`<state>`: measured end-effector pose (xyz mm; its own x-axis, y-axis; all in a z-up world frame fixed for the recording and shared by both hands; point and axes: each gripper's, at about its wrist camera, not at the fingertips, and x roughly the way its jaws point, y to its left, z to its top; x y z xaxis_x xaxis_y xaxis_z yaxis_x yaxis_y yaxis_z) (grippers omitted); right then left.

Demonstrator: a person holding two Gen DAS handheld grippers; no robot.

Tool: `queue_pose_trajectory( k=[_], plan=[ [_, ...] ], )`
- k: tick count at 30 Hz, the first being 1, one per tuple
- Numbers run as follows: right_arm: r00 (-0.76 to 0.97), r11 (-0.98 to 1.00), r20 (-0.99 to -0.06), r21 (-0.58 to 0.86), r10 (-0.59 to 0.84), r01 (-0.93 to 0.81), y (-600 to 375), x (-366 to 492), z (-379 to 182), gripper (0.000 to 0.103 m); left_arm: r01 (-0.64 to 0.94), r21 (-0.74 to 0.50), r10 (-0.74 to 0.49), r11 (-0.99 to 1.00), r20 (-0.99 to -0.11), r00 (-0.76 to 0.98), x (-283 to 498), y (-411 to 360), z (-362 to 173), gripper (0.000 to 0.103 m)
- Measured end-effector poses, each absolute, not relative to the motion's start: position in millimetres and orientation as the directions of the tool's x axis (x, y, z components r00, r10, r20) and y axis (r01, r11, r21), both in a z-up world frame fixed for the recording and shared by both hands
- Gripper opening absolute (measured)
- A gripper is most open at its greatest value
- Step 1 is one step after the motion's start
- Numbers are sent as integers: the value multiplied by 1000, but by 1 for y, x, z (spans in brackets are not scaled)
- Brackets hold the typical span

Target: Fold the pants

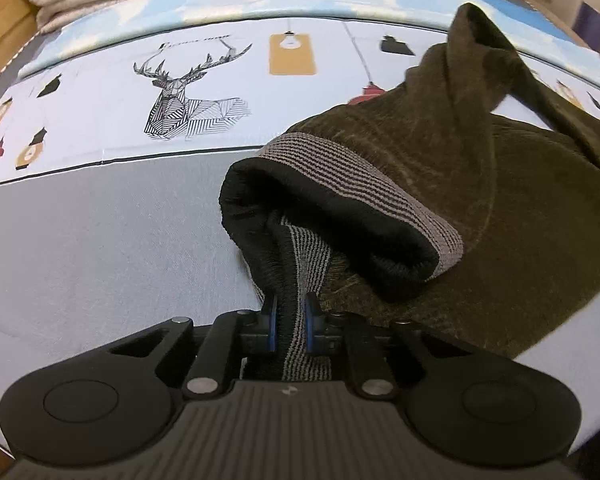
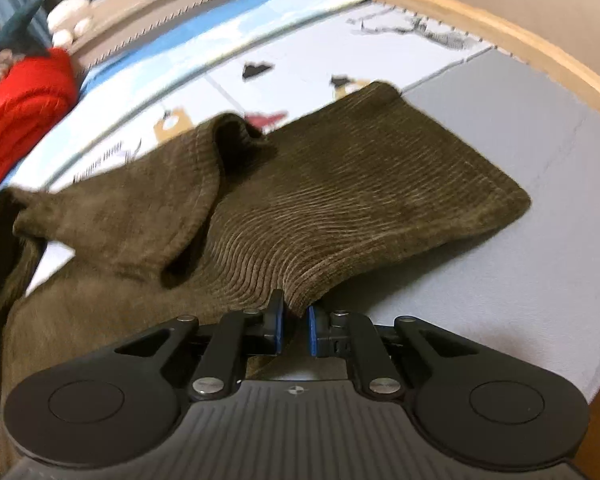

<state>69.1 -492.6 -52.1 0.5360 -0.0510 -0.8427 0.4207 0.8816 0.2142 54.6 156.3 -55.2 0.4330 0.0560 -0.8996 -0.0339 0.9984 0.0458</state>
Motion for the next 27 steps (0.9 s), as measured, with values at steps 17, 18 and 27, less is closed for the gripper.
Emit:
queue_pose_trajectory(
  k=[17,18,27],
  plan=[
    [418,740,-896,383,151,553,-557,22,-89,31,-75,9,27,997,-970,241,37,202,-79,41],
    [435,704,-891,391,128,594,-569,20,-88,33,-70,-3,14,998,-972,235,39,201,-81,50],
    [541,454,-841,483,2,749,-630,-2,-92,31,-31,50,56,998,-977,206,56,192,-92,44]
  ],
)
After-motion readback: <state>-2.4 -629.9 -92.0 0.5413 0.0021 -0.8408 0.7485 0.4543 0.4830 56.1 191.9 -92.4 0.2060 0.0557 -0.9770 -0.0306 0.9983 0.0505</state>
